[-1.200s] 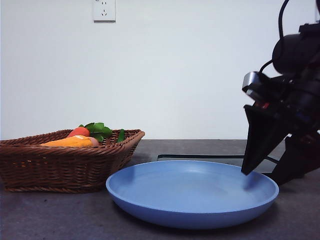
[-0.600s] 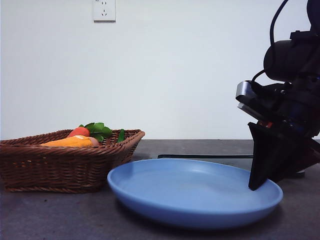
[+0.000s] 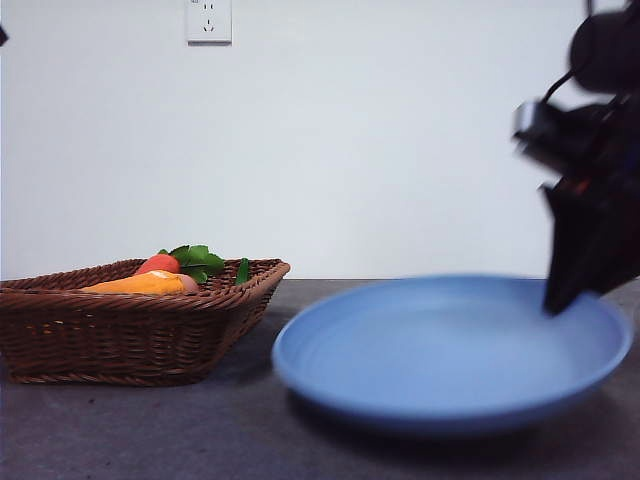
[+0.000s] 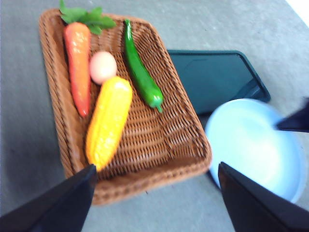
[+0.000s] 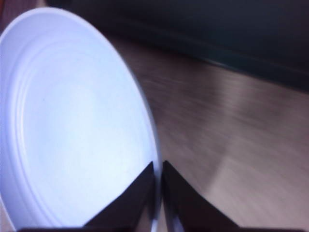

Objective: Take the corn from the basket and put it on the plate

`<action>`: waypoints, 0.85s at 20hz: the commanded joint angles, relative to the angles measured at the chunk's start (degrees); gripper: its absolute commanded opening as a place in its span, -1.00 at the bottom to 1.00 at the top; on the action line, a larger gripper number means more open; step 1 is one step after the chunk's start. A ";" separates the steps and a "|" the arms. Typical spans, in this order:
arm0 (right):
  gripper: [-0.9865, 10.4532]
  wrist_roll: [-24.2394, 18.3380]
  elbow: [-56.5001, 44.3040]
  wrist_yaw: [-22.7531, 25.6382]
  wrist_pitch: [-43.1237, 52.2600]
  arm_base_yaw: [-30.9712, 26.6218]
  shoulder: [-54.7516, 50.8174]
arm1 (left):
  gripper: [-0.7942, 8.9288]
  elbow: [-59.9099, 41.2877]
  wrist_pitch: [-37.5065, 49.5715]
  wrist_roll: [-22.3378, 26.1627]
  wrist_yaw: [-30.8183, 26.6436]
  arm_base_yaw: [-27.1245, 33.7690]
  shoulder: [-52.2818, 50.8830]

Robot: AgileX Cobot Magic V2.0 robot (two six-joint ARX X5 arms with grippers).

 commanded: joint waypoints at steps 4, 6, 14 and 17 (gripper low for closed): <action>-0.83 -1.18 0.52 -0.28 -4.70 -6.08 -14.27 | 0.00 5.75 4.17 2.64 -5.29 -6.49 10.78; -0.83 -1.16 0.52 -0.33 -6.03 -7.69 -18.82 | 0.00 7.78 5.14 4.39 -10.01 -9.64 16.13; -0.83 -0.61 0.52 -1.27 -9.09 -8.55 -27.43 | 0.00 16.26 5.66 8.94 -20.11 -15.93 39.63; -0.83 -0.55 0.52 -1.88 -9.16 -8.55 -27.69 | 0.00 16.87 7.26 9.42 -21.20 -17.07 45.72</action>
